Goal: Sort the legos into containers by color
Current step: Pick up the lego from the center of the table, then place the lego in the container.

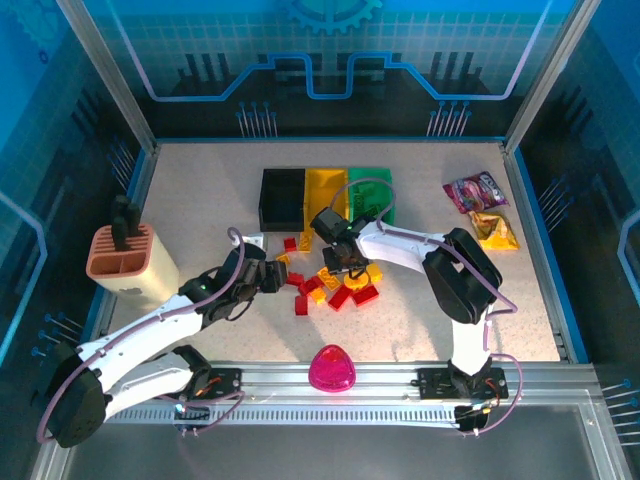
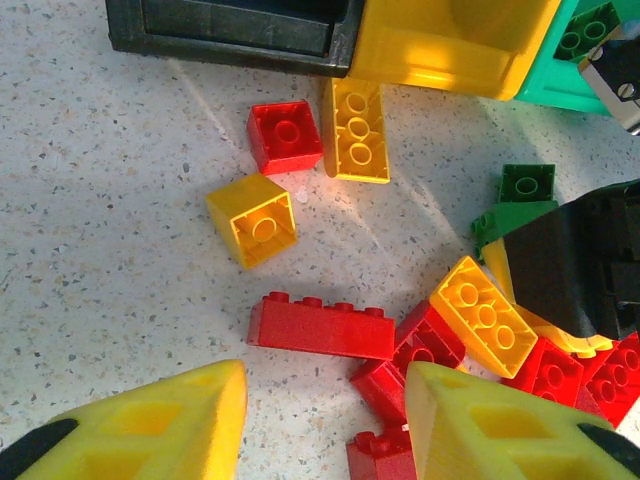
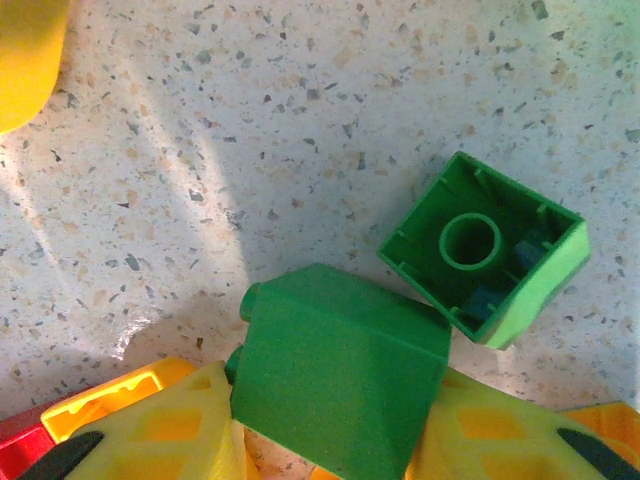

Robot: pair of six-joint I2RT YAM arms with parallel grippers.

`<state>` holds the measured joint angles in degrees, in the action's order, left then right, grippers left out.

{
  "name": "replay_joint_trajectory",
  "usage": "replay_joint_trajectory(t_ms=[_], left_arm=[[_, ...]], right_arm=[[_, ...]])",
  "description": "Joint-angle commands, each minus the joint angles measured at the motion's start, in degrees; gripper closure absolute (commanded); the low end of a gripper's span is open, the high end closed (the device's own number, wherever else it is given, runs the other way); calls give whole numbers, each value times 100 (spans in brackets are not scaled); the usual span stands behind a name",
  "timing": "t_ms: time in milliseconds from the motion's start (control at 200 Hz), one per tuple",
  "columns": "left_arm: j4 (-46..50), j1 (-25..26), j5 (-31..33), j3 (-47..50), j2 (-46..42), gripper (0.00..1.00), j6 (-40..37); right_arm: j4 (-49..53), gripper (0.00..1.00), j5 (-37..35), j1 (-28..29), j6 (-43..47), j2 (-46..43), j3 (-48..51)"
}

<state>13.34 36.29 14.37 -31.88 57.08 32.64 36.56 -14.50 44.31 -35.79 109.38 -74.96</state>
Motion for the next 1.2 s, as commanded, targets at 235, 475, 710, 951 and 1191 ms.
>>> replay_joint_trajectory(t_ms=[235,475,710,951,1191], left_arm=[[-157,-54,107,-121,102,54,-210],[63,-46,51,-120,-35,54,-289],[63,-20,-83,101,-289,54,-145],[154,13,-104,61,-303,51,-159],[250,18,-139,-48,-347,46,-232]], right_arm=[[334,70,-369,-154,243,-961,-390],[408,69,-211,-1069,752,-941,-884],[615,69,92,-1900,1102,-279,-1844],[1150,32,182,-2245,1307,676,-3168],[620,12,80,-1889,1237,-40,-2285]])
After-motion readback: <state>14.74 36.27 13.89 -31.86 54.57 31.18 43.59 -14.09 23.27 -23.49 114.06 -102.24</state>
